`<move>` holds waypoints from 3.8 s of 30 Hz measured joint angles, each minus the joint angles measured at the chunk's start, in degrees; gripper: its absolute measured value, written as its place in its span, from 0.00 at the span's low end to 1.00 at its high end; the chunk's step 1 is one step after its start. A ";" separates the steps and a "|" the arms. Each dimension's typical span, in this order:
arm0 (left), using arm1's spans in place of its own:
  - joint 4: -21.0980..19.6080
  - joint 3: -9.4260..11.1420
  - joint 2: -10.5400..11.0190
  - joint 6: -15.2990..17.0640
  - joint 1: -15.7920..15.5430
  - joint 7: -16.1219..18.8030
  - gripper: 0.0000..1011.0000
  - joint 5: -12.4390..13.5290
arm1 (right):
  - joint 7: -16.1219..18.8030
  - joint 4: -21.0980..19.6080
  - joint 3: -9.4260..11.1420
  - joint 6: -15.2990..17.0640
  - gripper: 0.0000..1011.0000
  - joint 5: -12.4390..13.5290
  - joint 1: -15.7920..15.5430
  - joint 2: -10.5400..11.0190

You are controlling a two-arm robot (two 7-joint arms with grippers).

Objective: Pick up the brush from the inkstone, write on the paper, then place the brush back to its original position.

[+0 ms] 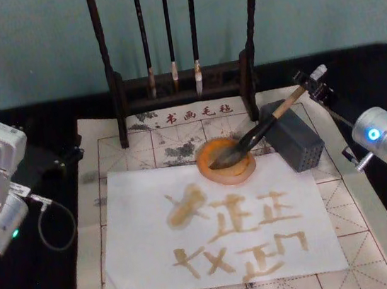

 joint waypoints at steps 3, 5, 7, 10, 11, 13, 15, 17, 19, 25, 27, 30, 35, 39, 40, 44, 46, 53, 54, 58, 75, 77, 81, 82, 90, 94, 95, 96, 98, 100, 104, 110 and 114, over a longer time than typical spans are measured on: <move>0.00 0.00 0.00 0.00 0.00 0.00 0.99 0.00 | 0.45 1.62 -0.46 -0.21 0.99 0.33 1.24 0.06; 0.00 0.00 0.00 0.00 0.00 0.00 0.99 0.00 | 0.67 2.11 -0.66 -0.26 0.99 0.59 1.64 0.14; 0.00 0.00 0.00 0.00 0.00 0.00 0.99 0.00 | 1.03 2.65 -0.91 -0.26 0.99 1.03 2.12 0.27; 0.00 0.00 0.00 0.00 0.00 0.00 0.99 0.00 | 1.79 3.46 -1.29 -0.20 0.99 1.64 2.77 0.54; 0.00 0.00 0.00 0.00 0.00 0.00 0.99 0.00 | 2.01 3.72 -1.40 -0.18 0.99 1.77 2.97 0.60; 0.00 0.00 0.00 0.00 0.00 0.00 0.99 0.00 | 2.57 4.45 -1.71 -0.13 0.99 2.11 3.51 0.80; 0.00 0.00 0.00 0.00 0.00 0.00 0.99 0.00 | 2.87 4.93 -2.02 -0.07 0.99 2.43 3.85 0.99; 0.00 0.00 0.00 0.00 0.00 0.00 0.99 0.00 | 3.00 5.11 -2.31 0.02 0.99 2.77 3.98 1.22; 0.00 0.00 0.00 0.00 0.00 0.00 0.99 0.00 | 3.07 5.18 -2.53 0.03 0.99 2.95 4.04 1.34; 0.00 0.00 0.00 0.00 0.00 0.00 0.99 0.00 | 3.42 6.18 -3.35 -0.03 0.99 3.62 4.70 1.85; 0.00 0.00 0.00 0.00 0.00 0.00 0.99 0.00 | 3.60 6.36 -3.69 -0.06 0.99 3.87 4.81 2.04; 0.00 0.00 0.00 0.00 0.00 0.00 0.99 0.00 | 3.70 6.50 -3.96 -0.14 0.99 4.10 4.89 2.21; 0.00 0.00 0.00 0.00 0.00 0.00 0.99 0.00 | 3.91 6.75 -4.76 -0.34 0.99 4.51 5.08 2.70; 0.00 0.00 0.00 0.00 0.00 0.00 0.99 0.00 | 4.02 6.50 -5.43 -0.42 0.99 4.71 5.04 3.16; 0.00 0.00 0.00 0.00 0.00 0.00 0.99 0.00 | 4.05 6.38 -5.73 -0.47 0.99 4.79 4.98 3.35; 0.00 0.00 0.00 0.00 0.00 0.00 0.99 0.00 | 4.26 5.99 -6.41 -0.84 0.99 4.81 4.84 4.00; 0.00 0.00 0.00 0.00 0.00 -0.01 0.99 0.00 | 4.32 5.89 -6.54 -0.94 0.99 4.79 4.82 4.12; 0.00 0.00 0.00 0.00 0.00 0.00 0.99 0.00 | 4.29 5.89 -6.40 -0.88 0.99 4.79 4.79 3.98; 0.00 0.00 0.00 0.00 0.00 0.00 0.99 0.00 | 4.28 5.89 -6.38 -0.87 0.99 4.79 4.79 3.96; 0.00 0.00 0.00 0.00 0.00 0.00 0.99 0.00 | 4.26 5.90 -6.31 -0.85 0.96 4.79 4.77 3.91; 0.00 0.00 0.00 0.00 0.00 0.00 0.99 0.00 | 4.18 5.97 -6.18 -0.76 0.52 4.74 4.76 3.81; 0.00 0.00 0.00 0.00 0.00 0.00 0.99 0.00 | 4.18 5.97 -6.17 -0.74 0.44 4.73 4.77 3.80; 0.00 0.00 0.00 0.00 0.00 0.00 0.99 0.00 | 4.18 5.97 -6.15 -0.72 0.32 4.73 4.77 3.79; 0.00 0.00 0.00 0.00 0.00 0.00 0.99 0.00 | 4.18 5.97 -6.15 -0.72 0.30 4.73 4.77 3.79; 0.00 0.00 0.00 0.00 0.00 0.00 0.99 0.00 | 4.18 5.97 -6.15 -0.72 0.18 4.73 4.77 3.78; 0.00 0.00 0.00 0.00 0.00 0.00 0.99 0.00 | 4.18 5.97 -6.14 -0.72 0.18 4.73 4.77 3.78; 0.00 0.00 0.00 0.00 0.00 0.00 0.99 0.00 | 4.18 5.97 -6.15 -0.73 0.18 4.73 4.77 3.78; 0.00 0.00 0.00 0.00 0.00 0.00 0.99 0.00 | 4.18 5.97 -6.15 -0.72 0.18 4.73 4.77 3.79; 0.00 0.00 0.00 0.00 0.00 0.00 0.99 0.01 | 4.18 5.97 -6.14 -0.72 0.18 4.73 4.77 3.78; 0.00 0.00 0.00 0.00 0.00 0.00 0.99 0.00 | 4.55 5.94 -6.56 -1.15 0.18 4.78 4.89 4.13; 0.00 0.00 0.00 0.00 0.00 -0.01 0.99 0.00 | 4.86 5.65 -6.95 -1.57 0.18 5.08 5.05 4.51; 0.00 0.00 0.00 0.00 0.00 0.00 0.99 0.00 | 6.04 4.36 -8.02 -3.00 0.18 5.19 5.35 5.56; 0.00 0.00 0.00 0.00 0.00 0.00 0.99 0.01 | 8.45 2.63 -9.32 -4.93 0.18 3.60 5.29 7.26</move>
